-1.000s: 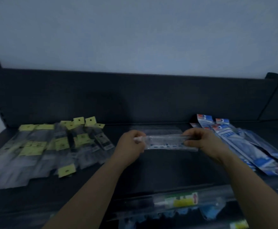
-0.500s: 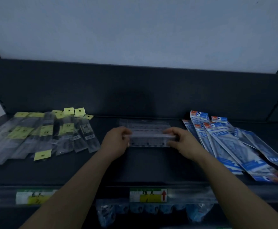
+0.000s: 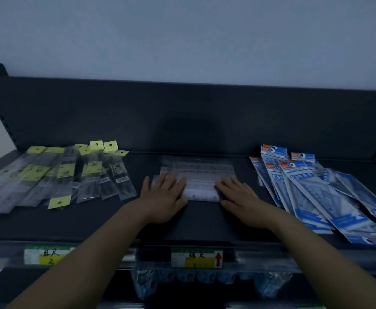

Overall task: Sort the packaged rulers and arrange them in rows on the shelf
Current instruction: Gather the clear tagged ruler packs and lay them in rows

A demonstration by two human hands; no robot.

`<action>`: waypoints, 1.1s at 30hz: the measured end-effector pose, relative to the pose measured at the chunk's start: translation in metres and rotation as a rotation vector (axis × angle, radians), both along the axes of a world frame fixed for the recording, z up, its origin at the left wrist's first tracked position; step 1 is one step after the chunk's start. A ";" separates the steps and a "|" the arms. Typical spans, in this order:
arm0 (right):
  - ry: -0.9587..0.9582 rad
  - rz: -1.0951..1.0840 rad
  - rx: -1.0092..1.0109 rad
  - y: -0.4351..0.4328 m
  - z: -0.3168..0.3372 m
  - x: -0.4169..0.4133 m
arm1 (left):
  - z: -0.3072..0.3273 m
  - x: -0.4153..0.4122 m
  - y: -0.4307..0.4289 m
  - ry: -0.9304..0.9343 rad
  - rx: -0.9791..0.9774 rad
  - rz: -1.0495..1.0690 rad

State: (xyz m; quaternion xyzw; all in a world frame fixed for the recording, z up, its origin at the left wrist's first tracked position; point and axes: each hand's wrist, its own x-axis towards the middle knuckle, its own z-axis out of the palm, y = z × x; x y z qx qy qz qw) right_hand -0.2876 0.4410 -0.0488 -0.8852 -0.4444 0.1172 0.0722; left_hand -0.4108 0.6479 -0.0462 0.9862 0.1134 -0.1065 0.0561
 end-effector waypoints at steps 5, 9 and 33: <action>0.018 0.030 -0.070 -0.013 0.007 -0.011 | 0.000 -0.014 0.000 0.027 -0.026 -0.027; 0.049 0.037 -0.055 -0.023 0.006 -0.015 | -0.001 -0.024 -0.001 -0.066 -0.076 -0.033; 0.116 -0.174 0.117 -0.033 0.005 -0.031 | -0.006 -0.030 0.000 -0.499 -0.136 0.157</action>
